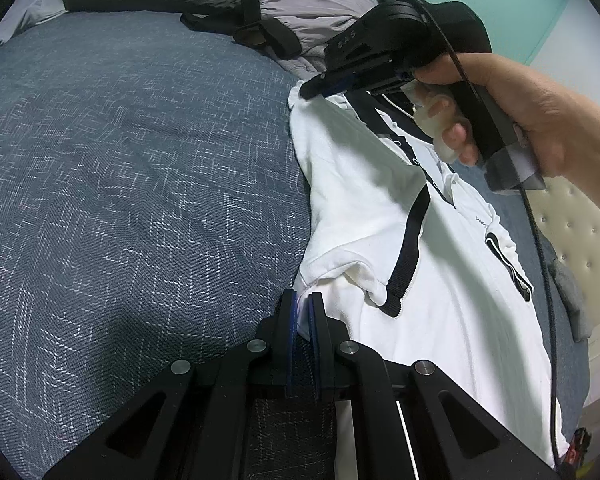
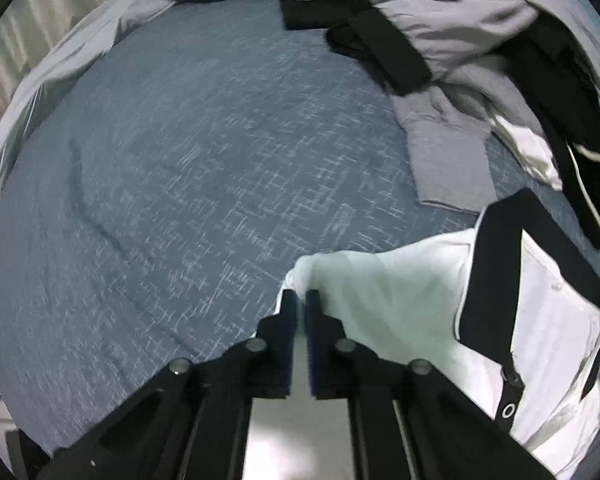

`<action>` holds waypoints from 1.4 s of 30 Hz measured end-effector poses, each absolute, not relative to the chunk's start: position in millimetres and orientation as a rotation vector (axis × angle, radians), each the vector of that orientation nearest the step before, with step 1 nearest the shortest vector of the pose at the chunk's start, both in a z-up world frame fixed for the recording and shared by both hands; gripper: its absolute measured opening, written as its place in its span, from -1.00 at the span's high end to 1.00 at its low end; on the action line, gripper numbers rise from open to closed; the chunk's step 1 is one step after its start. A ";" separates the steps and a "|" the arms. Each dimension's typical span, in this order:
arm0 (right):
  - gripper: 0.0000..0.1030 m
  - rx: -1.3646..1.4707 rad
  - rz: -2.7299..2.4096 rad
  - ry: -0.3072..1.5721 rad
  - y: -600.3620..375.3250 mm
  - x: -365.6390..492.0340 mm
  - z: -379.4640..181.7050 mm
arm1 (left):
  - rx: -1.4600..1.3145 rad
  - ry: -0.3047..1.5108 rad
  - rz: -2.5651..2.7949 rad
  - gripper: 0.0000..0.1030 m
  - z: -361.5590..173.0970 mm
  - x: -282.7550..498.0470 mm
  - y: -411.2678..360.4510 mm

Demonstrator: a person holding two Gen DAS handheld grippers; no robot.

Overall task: Fold clothes
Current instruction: 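Open and re-pinch the shirt edge below the collar with the right tool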

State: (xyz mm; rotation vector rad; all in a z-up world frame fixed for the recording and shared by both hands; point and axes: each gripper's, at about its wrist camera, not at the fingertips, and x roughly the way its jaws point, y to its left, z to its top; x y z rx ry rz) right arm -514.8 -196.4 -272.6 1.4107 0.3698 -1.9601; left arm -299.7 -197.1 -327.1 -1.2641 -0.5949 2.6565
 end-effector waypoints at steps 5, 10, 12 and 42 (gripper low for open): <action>0.93 1.466 -1.974 0.052 -172.6 -532.8 -277.1 | -1.263 -0.594 2.658 0.89 -327.7 -299.2 -196.0; 0.93 1.484 -1.943 -0.195 -156.8 -542.7 -283.3 | -1.263 -0.594 2.660 0.89 -328.3 -297.6 -195.4; 0.93 1.490 -1.924 -0.106 -162.4 -542.8 -283.9 | -1.264 -0.593 2.661 0.89 -328.2 -297.6 -195.7; 0.71 1.388 -1.997 0.499 -213.5 -520.6 -284.2 | -1.264 -0.608 2.673 0.89 -327.3 -295.0 -197.5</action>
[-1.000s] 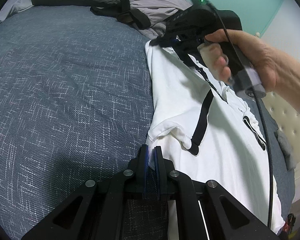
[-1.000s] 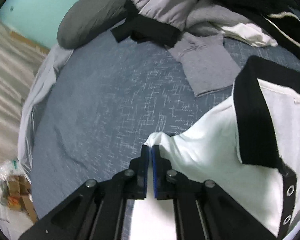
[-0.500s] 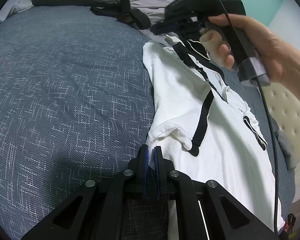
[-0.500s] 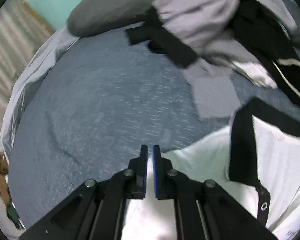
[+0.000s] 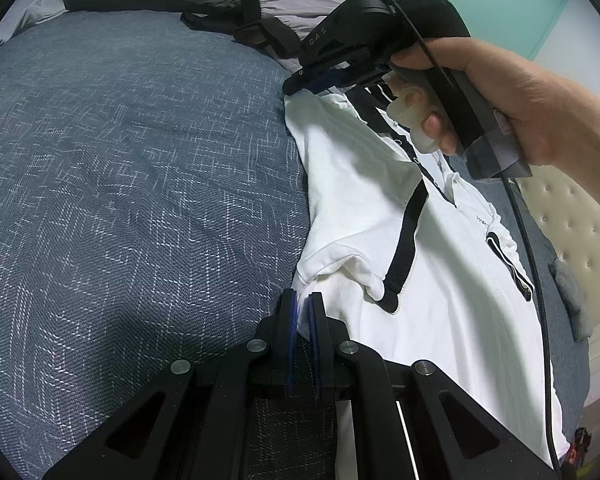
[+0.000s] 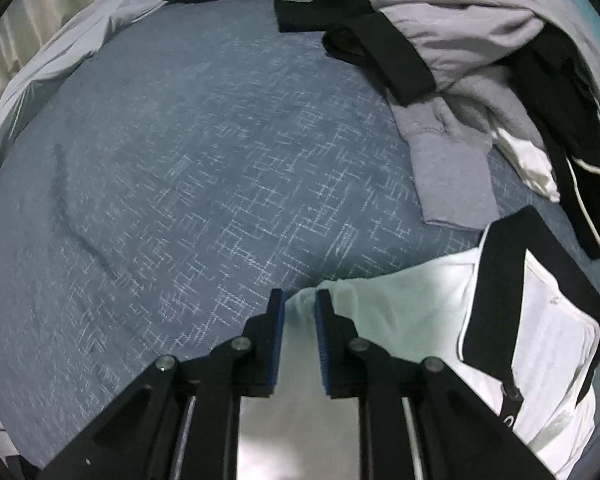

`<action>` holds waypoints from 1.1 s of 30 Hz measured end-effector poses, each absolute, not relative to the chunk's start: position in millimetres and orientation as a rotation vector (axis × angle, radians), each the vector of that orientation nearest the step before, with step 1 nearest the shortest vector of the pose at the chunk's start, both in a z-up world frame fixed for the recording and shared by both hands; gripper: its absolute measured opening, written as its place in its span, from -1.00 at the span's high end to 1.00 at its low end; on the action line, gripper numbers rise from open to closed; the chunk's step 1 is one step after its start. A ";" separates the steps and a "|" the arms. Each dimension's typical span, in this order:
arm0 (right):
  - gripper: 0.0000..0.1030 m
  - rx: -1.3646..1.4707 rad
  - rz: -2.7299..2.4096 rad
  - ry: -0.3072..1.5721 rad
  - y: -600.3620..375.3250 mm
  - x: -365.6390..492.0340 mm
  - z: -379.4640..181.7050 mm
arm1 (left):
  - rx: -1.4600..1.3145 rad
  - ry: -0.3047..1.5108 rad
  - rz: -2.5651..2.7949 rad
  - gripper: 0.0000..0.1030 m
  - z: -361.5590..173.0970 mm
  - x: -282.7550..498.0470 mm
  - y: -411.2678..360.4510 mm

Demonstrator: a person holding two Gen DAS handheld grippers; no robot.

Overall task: Fold clothes
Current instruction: 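Open and re-pinch the shirt edge below the collar with the right tool, then release the shirt with both tools and lift them away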

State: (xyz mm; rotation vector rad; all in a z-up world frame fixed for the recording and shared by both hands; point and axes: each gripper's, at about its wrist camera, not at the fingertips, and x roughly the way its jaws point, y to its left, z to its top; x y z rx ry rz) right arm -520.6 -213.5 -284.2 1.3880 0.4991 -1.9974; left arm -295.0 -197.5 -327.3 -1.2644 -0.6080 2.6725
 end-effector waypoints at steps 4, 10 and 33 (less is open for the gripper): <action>0.93 1.399 -1.993 0.473 -210.0 -523.8 -288.2 | -1.265 -0.608 2.674 0.89 -327.4 -296.1 -196.7; 0.97 1.383 -2.043 0.185 -184.8 -544.7 -281.3 | -1.264 -0.606 2.676 0.89 -326.6 -295.4 -192.8; 0.94 1.280 -2.098 -0.211 -123.7 -548.7 -227.7 | -1.246 -0.646 2.688 0.84 -317.8 -286.4 -200.9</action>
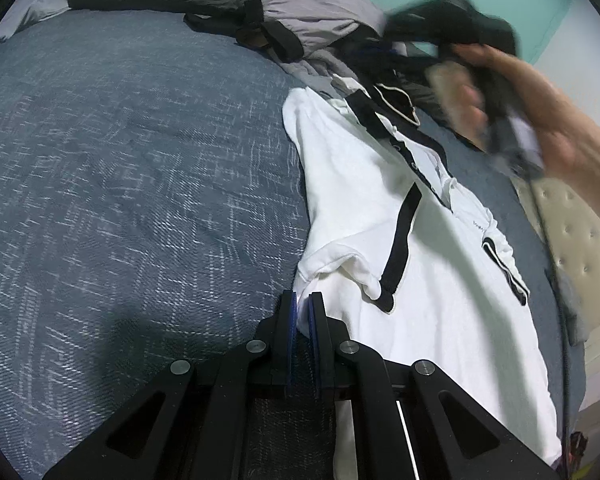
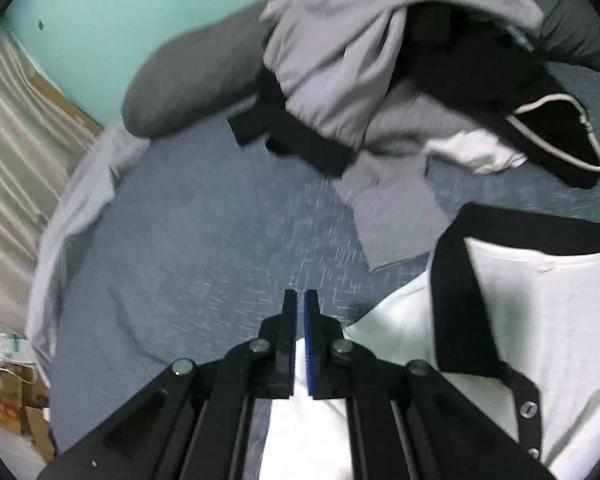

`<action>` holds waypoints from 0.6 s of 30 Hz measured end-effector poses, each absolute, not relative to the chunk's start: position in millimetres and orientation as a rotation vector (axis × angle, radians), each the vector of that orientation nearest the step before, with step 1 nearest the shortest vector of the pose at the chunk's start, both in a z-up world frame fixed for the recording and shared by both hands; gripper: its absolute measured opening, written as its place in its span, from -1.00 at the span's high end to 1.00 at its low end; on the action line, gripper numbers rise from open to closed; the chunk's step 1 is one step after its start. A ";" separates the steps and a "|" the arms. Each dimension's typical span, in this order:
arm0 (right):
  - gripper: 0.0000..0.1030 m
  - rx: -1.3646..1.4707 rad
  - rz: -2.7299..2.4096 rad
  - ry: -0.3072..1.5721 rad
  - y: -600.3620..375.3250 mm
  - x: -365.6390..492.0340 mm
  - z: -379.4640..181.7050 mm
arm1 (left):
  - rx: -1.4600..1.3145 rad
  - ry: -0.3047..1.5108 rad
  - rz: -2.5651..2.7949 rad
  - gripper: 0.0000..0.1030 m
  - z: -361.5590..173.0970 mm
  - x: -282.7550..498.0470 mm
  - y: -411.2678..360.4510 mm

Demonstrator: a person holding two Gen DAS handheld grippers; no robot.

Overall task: Fold clothes
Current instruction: 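Release the shirt with both tools and lift them away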

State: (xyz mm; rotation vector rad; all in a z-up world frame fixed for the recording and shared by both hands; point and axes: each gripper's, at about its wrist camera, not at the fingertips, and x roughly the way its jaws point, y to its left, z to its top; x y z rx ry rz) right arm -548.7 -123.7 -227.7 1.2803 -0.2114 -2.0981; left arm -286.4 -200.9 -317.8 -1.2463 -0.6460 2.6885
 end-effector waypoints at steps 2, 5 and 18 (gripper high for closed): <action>0.93 1.267 -2.093 -0.246 -95.8 -540.9 -216.3 | -1.234 -0.649 2.706 0.69 -312.1 -282.0 -199.2; 0.79 1.240 -2.103 -0.292 -39.3 -523.6 -201.6 | -1.216 -0.640 2.728 0.47 -307.5 -276.4 -199.0; 0.28 1.297 -2.331 -0.519 221.1 -456.1 -221.9 | -1.231 -0.560 2.775 0.47 -296.3 -265.5 -182.0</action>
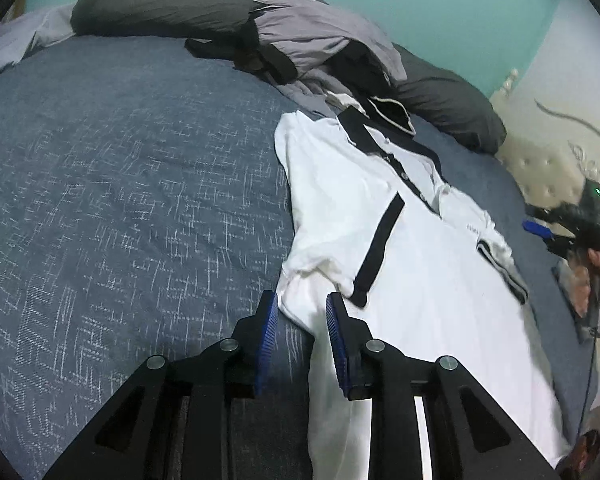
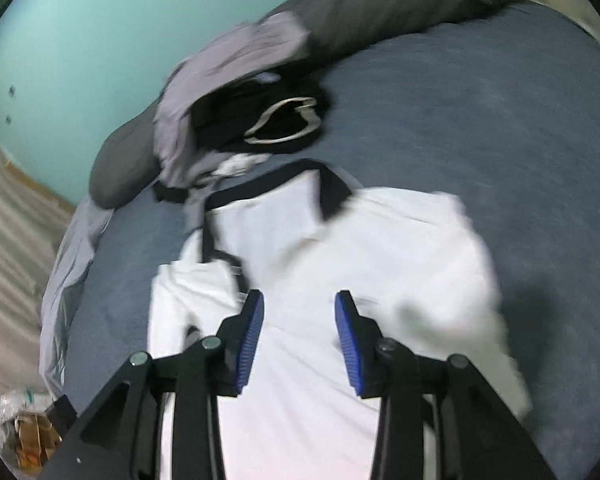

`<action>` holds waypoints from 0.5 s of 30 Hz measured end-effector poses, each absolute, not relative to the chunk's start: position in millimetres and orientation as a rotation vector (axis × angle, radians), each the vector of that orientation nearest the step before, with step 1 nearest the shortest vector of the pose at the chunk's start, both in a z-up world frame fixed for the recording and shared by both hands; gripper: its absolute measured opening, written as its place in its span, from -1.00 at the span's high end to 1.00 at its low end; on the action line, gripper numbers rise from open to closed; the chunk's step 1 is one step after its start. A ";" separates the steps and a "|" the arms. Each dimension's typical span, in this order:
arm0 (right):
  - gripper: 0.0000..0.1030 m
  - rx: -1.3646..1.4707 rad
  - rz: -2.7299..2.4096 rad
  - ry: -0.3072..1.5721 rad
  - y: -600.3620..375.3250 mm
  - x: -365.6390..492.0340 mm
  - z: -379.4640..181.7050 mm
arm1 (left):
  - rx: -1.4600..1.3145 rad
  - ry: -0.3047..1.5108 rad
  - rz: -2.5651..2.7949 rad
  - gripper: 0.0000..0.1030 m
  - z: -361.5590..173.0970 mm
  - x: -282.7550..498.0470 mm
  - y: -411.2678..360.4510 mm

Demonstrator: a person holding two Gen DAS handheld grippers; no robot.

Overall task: Fold clothes
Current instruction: 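Release the shirt with both tools and lift them away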

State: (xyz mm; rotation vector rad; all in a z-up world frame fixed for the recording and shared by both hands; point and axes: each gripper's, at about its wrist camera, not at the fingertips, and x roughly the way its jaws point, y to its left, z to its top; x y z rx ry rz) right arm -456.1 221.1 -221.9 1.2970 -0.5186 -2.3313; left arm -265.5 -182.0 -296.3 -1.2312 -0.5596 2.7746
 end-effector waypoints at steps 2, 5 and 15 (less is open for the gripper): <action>0.28 1.319 -2.352 -0.563 249.9 -442.9 -232.7 | -1.246 -0.560 2.767 0.47 -298.0 -260.6 -181.1; 0.28 1.359 -2.379 -0.614 282.6 -428.3 -246.4 | -1.271 -0.564 2.747 0.47 -300.1 -253.4 -180.6; 0.28 1.387 -2.436 -0.651 328.4 -416.7 -264.3 | -1.305 -0.537 2.744 0.47 -304.7 -239.5 -168.5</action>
